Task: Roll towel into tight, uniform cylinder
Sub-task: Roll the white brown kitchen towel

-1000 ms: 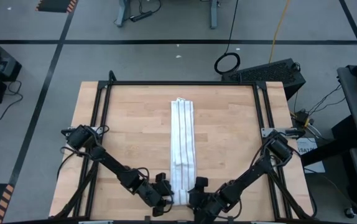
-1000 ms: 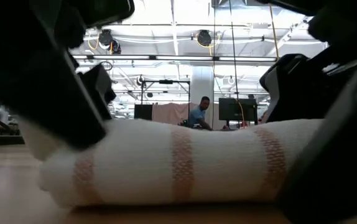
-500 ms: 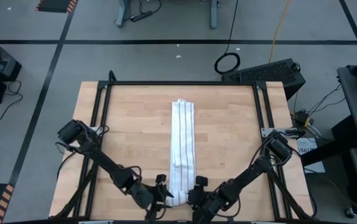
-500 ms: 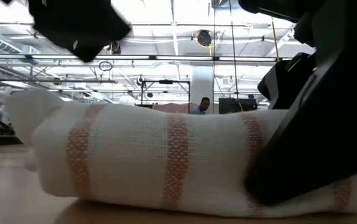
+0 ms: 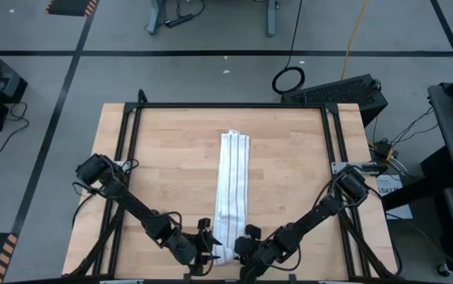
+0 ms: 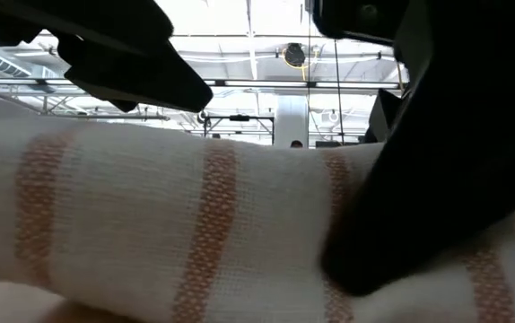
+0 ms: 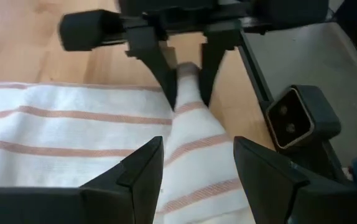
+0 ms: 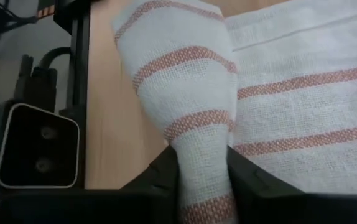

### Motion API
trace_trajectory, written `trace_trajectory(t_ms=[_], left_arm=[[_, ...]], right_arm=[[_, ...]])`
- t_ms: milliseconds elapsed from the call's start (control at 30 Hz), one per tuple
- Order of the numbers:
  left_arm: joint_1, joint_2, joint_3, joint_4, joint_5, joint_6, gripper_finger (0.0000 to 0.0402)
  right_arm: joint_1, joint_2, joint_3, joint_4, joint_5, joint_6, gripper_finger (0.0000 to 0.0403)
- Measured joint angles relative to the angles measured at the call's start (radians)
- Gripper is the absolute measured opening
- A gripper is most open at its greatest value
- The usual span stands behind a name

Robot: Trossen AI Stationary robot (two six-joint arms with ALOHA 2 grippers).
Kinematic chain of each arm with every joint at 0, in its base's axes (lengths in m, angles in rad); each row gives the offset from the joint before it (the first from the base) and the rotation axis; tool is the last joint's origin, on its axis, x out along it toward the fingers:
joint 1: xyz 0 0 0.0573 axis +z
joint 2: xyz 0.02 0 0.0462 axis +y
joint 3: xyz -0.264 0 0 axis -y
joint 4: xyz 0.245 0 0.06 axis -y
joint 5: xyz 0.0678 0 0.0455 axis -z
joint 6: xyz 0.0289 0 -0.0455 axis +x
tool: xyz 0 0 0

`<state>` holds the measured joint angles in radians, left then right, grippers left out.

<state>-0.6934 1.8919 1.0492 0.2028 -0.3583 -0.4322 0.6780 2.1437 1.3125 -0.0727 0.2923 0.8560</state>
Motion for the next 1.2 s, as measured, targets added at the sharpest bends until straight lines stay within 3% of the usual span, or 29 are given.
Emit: trace_trajectory(t_ms=[200, 533, 733, 1000, 1200], left_arm=[[-0.013, 0.000, 0.000, 0.008, 0.036, -0.007, 0.0201], [-0.020, -0.003, 0.001, 0.000, 0.047, -0.094, 0.0201], [-0.001, -0.004, 0.002, -0.094, 0.074, -0.314, 0.0201], [-0.010, -0.105, 0.002, -0.089, 0.124, -0.355, 0.0201], [-0.032, -0.155, 0.002, -0.095, 0.127, -0.321, 0.0201]], right_arm=[[-0.026, -0.005, 0.000, 0.000, -0.106, 0.050, 0.0043], [-0.085, -0.021, -0.001, -0.003, -0.258, 0.086, 0.0044], [-0.135, -0.022, -0.002, 0.004, -0.421, 0.103, 0.0044], [-0.178, -0.018, -0.005, 0.070, -0.619, 0.167, 0.0044], [-0.186, -0.018, -0.005, 0.098, -0.692, 0.216, 0.0038]])
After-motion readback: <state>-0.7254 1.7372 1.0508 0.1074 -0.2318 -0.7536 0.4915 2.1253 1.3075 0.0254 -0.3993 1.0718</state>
